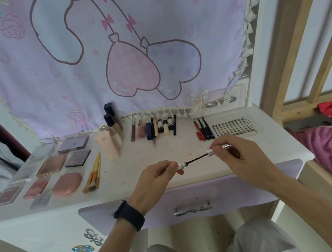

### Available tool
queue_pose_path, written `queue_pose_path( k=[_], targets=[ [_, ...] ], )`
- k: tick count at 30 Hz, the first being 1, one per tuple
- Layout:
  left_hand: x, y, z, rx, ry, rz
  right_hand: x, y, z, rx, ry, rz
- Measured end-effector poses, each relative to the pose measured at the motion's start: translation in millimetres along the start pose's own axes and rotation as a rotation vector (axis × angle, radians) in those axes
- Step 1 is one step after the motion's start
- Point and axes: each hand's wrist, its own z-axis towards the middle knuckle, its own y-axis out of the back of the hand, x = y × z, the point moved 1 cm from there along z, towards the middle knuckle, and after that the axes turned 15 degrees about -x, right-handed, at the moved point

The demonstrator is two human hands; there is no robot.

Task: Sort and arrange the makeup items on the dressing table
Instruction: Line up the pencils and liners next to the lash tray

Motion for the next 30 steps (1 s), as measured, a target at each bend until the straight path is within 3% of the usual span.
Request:
queue_pose_path(
  k=[8, 12, 18, 21, 23, 26, 30],
  targets=[
    [6, 2, 3, -0.007, 0.086, -0.028, 3, -1, 1, -0.024, 0.052, 0.01],
    [3, 1, 4, 0.015, 0.096, -0.113, 2, -3, 1, -0.062, 0.011, 0.039],
    [0, 5, 9, -0.012, 0.065, 0.014, -8, 2, 4, -0.115, 0.004, 0.005],
    [1, 11, 15, -0.052, 0.099, -0.078, -18, 5, 3, -0.115, -0.037, -0.005],
    [2, 12, 18, -0.087, 0.157, -0.184, -26, 6, 3, -0.162, -0.122, 0.086],
    [5, 7, 22, -0.142, 0.287, -0.36, -42, 6, 1, -0.255, -0.413, 0.431],
    [6, -3, 35, -0.201, 0.427, -0.404, -62, 3, -1, -0.279, -0.742, 0.784]
  ],
)
